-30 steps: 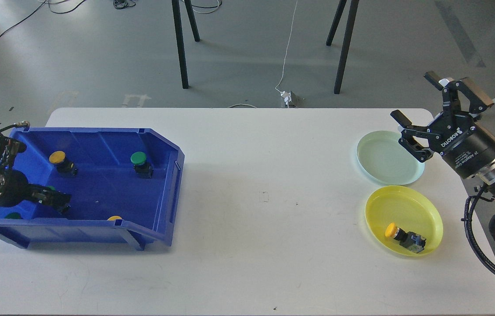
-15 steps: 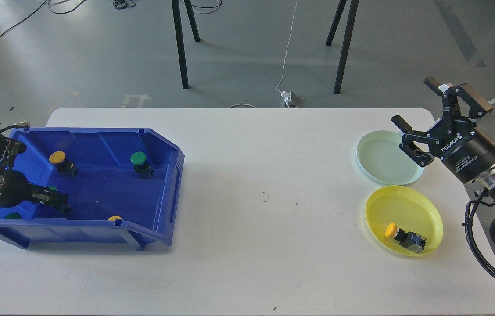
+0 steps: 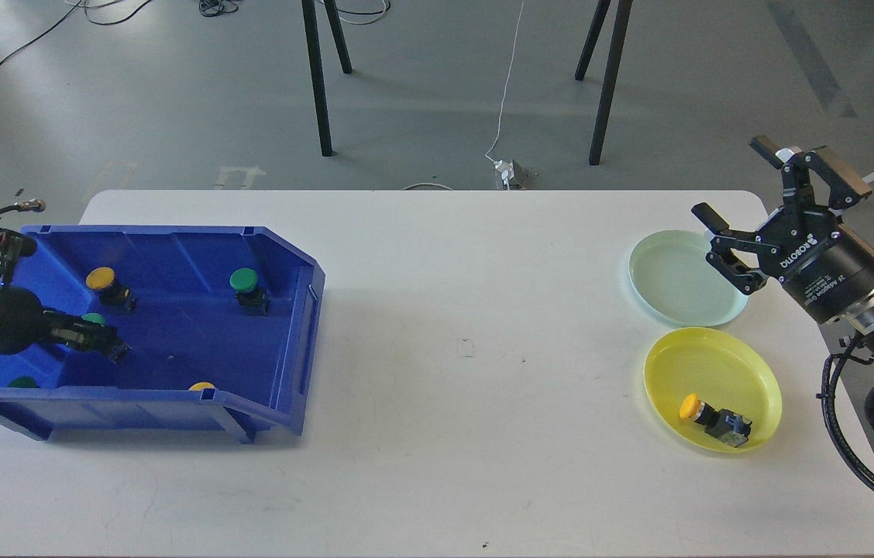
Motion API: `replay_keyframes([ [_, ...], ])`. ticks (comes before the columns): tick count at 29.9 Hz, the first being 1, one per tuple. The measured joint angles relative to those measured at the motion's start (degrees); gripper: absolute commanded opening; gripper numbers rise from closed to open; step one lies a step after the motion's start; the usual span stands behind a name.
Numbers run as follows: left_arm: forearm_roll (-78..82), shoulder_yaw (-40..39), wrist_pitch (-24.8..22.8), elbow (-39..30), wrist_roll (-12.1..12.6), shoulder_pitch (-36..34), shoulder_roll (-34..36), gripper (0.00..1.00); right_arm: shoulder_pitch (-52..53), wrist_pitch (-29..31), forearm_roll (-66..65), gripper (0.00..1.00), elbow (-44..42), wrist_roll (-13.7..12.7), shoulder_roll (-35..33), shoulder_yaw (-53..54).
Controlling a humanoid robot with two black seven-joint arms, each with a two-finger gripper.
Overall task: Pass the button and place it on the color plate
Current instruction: 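Lift the green button and extend it toward the right gripper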
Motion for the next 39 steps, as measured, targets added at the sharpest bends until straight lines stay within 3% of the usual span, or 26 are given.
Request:
replay_keyframes([
  [14, -10.93, -5.68, 0.0, -22.6, 0.0, -1.53, 15.87, 0.1, -0.02, 0.0, 0.0, 0.95, 0.01, 0.0, 0.0, 0.1],
  [20, -21.23, -11.7, 0.0, -31.97, 0.01, -2.16, 17.77, 0.1, 0.06, 0.01, -0.05, 0.96, 0.04, 0.0, 0.01, 0.1],
  [27, -34.24, -14.7, 0.0, -30.39, 0.0, -3.62, 1.93, 0.1, 0.06, 0.01, -0.07, 0.96, 0.22, 0.0, -1.21, -0.04],
  [34, -36.97, -14.68, 0.01, -16.18, 0.01, -4.28, -19.53, 0.1, -0.01, 0.16, 0.1, 0.96, 0.61, 0.0, -1.92, -1.07],
  [39, -37.15, -14.67, 0.0, -11.8, 0.01, -4.27, -25.09, 0.1, -0.27, 0.34, 0.26, 0.96, 1.46, 0.0, 0.61, -3.99],
])
